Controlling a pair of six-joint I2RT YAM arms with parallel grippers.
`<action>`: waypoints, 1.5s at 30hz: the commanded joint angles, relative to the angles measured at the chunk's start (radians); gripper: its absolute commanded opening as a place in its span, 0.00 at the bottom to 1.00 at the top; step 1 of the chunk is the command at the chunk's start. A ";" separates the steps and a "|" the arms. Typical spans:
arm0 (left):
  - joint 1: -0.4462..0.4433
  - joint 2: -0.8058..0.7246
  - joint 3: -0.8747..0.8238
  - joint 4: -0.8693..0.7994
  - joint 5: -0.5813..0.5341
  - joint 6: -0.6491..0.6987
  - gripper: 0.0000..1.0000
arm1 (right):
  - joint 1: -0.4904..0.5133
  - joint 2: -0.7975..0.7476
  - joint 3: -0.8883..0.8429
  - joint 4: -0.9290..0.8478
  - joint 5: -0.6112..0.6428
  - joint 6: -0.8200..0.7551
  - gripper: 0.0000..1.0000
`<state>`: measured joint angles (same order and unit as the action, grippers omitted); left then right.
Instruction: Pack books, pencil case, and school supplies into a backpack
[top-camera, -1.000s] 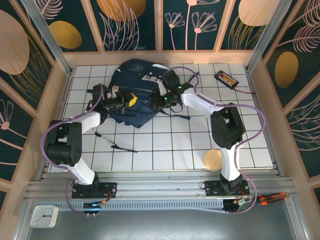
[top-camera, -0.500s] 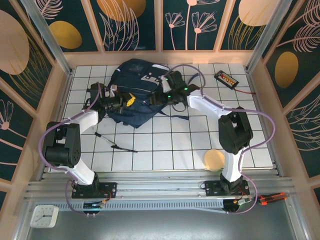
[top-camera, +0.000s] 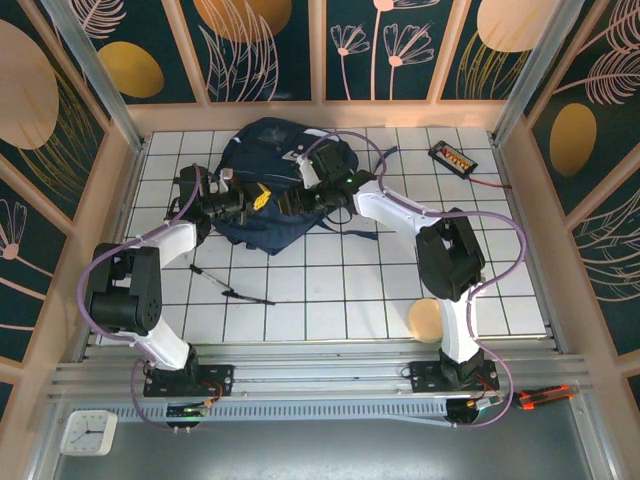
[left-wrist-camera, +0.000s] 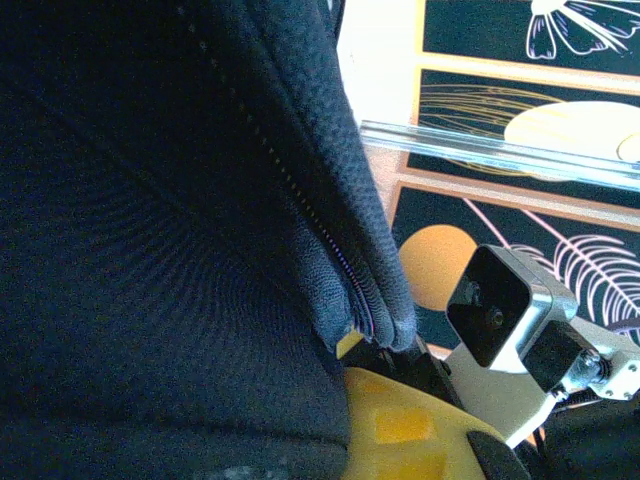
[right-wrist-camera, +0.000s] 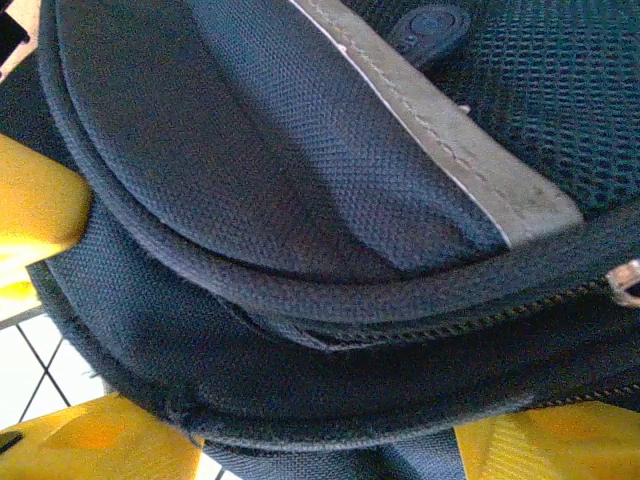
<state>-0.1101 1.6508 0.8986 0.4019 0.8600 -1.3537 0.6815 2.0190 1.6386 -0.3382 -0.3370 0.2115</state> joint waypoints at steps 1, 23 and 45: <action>0.003 -0.015 0.015 0.118 0.032 -0.060 0.00 | 0.000 0.029 0.015 0.048 0.042 -0.045 0.64; 0.013 -0.057 0.041 -0.128 0.000 0.134 0.00 | -0.058 0.010 0.003 -0.088 0.348 0.010 0.00; 0.072 -0.052 0.174 -0.449 -0.015 0.424 0.00 | -0.197 -0.137 -0.285 0.064 0.195 -0.408 0.00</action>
<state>-0.1307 1.6424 1.0359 0.0006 0.8726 -0.9878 0.6334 1.9160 1.4338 -0.1665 -0.3927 -0.0269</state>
